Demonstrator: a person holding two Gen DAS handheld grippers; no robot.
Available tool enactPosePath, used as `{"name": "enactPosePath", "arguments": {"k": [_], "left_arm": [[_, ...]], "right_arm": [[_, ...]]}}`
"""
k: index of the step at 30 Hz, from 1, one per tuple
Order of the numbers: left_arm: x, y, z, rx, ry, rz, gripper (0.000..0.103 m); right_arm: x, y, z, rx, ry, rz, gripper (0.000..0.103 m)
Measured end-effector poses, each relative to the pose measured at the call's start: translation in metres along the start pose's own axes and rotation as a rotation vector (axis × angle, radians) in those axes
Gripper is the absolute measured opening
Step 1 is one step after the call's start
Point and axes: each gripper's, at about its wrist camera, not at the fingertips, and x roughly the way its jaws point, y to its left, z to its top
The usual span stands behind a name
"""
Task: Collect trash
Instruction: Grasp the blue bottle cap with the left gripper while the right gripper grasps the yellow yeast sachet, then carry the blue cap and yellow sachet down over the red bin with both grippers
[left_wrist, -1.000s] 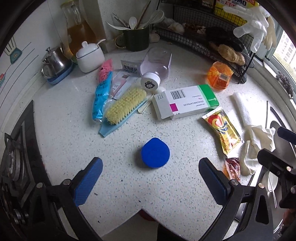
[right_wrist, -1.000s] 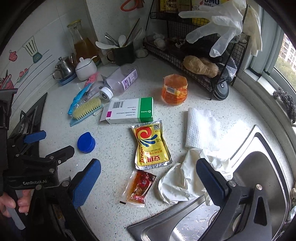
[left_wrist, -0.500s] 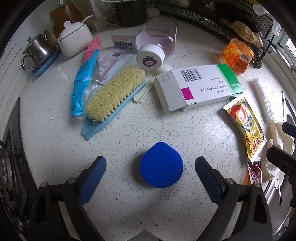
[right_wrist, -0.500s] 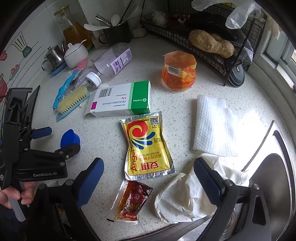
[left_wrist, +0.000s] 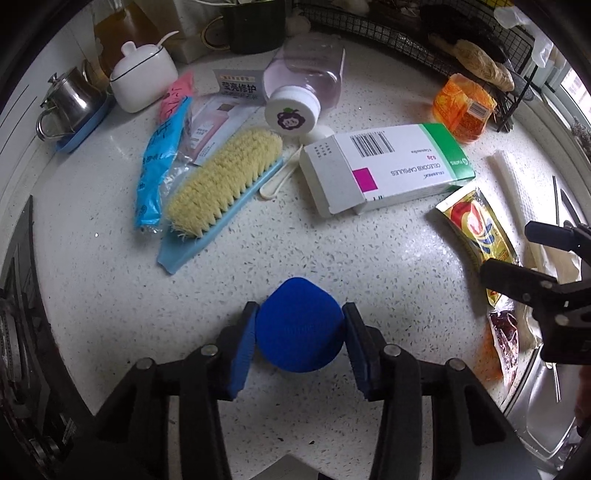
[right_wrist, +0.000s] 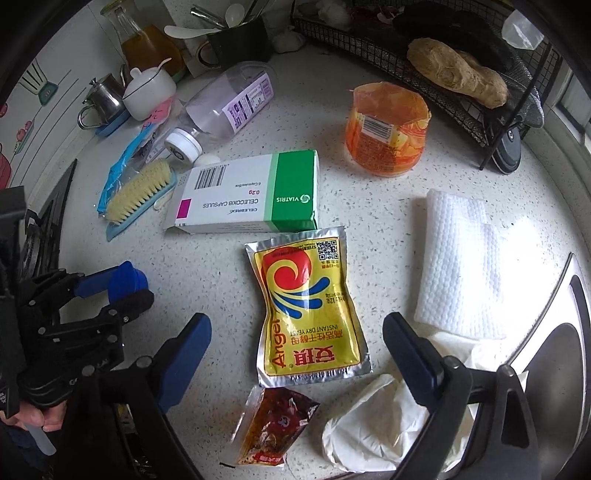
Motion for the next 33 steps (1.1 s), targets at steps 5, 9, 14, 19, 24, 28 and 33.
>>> {"name": "enactPosePath", "arguments": {"k": [5, 9, 14, 19, 24, 28, 33], "left_arm": [[-0.004, 0.012, 0.0, -0.019, -0.019, 0.028, 0.043], [-0.002, 0.023, -0.003, -0.047, -0.019, 0.04, 0.043], [-0.007, 0.033, -0.015, -0.073, -0.02, 0.054, 0.043], [-0.024, 0.042, -0.026, -0.076, -0.036, 0.05, 0.043], [-0.046, 0.048, -0.038, -0.085, -0.071, 0.062, 0.043], [-0.068, 0.052, -0.051, -0.109, -0.105, 0.066, 0.043], [-0.097, 0.05, -0.078, -0.135, -0.149, 0.093, 0.043]], "right_arm": [[0.02, 0.006, 0.008, -0.014, 0.041, -0.04, 0.087], [0.028, 0.006, 0.013, -0.03, 0.054, -0.06, 0.083], [0.029, 0.013, 0.014, -0.091, 0.035, -0.097, 0.054], [0.025, 0.024, 0.005, -0.086, 0.025, -0.05, 0.042], [0.001, 0.041, -0.003, -0.087, -0.064, 0.013, 0.038], [-0.024, 0.06, -0.01, -0.118, -0.137, 0.059, 0.038], [-0.043, 0.084, -0.027, -0.145, -0.173, 0.094, 0.038]]}}
